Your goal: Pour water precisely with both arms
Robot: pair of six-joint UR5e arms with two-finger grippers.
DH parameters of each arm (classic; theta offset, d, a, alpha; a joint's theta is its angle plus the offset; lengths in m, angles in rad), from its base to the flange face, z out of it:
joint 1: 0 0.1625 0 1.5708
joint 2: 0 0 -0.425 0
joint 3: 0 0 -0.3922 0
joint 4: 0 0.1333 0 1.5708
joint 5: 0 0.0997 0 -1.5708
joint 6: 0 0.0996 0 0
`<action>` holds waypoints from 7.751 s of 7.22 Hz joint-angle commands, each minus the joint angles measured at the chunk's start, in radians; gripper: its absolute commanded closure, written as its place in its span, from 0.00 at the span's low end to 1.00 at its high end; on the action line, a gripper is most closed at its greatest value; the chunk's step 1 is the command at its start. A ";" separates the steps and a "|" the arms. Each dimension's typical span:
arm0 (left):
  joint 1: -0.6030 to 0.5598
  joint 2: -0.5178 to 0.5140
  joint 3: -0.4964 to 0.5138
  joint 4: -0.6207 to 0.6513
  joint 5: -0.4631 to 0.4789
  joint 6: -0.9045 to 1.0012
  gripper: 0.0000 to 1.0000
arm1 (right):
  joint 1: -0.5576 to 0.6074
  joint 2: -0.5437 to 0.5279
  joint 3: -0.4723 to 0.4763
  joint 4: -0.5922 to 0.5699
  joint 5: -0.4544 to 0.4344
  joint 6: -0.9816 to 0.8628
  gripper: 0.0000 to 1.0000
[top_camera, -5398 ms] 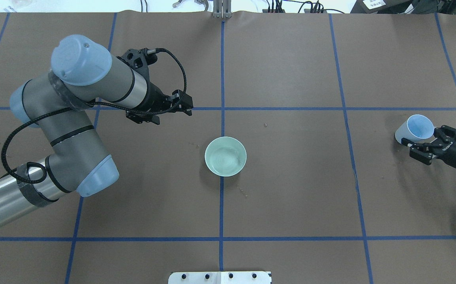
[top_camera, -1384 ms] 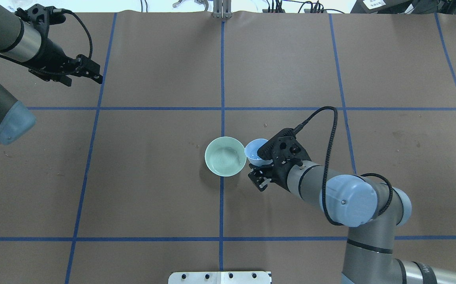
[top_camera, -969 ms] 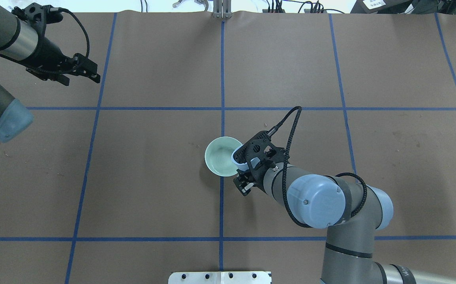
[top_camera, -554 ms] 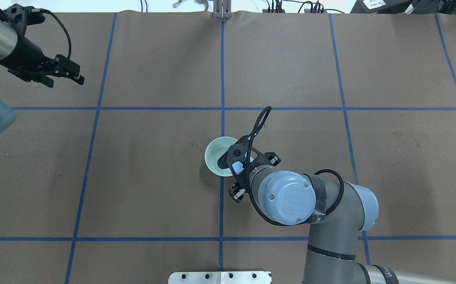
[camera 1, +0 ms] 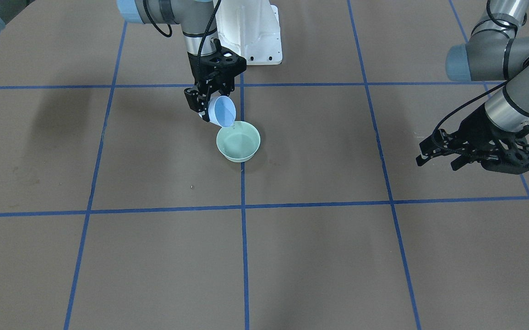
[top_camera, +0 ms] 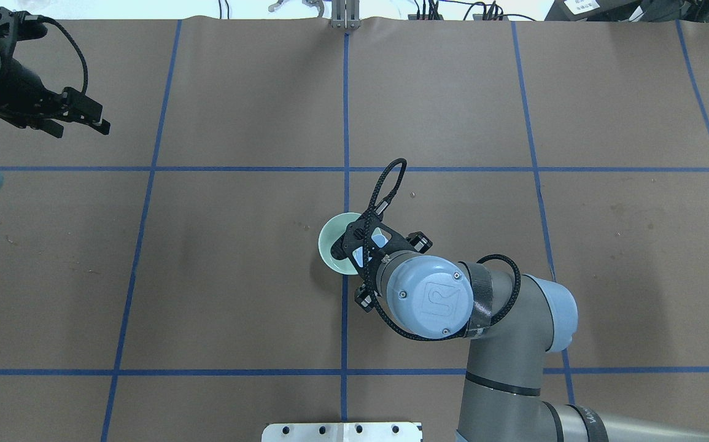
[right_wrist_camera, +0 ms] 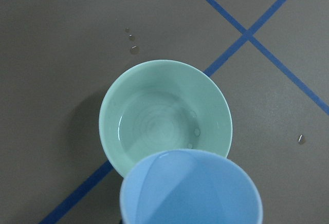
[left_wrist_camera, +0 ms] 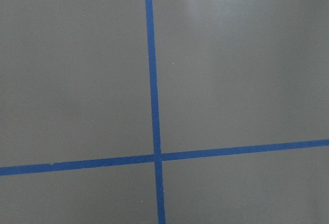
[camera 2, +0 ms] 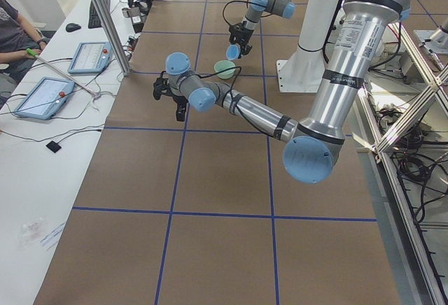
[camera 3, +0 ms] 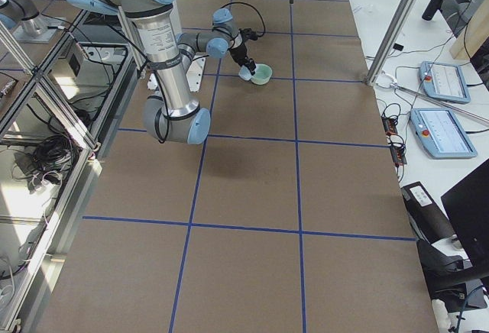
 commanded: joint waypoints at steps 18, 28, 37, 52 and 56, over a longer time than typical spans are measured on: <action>-0.001 0.017 -0.007 -0.005 -0.002 0.001 0.01 | 0.089 -0.057 0.014 0.252 0.109 0.102 1.00; -0.001 0.019 -0.016 -0.002 -0.004 -0.001 0.01 | 0.494 -0.711 -0.047 1.209 0.112 0.302 1.00; -0.001 0.019 -0.036 0.000 -0.002 -0.011 0.01 | 0.297 -0.720 -0.503 1.776 -0.143 0.179 1.00; -0.002 0.037 -0.073 0.003 -0.002 -0.013 0.01 | 0.279 -0.719 -0.652 1.956 -0.144 0.146 0.48; -0.002 0.039 -0.076 0.003 -0.002 -0.013 0.01 | 0.276 -0.726 -0.658 1.969 -0.144 0.149 0.30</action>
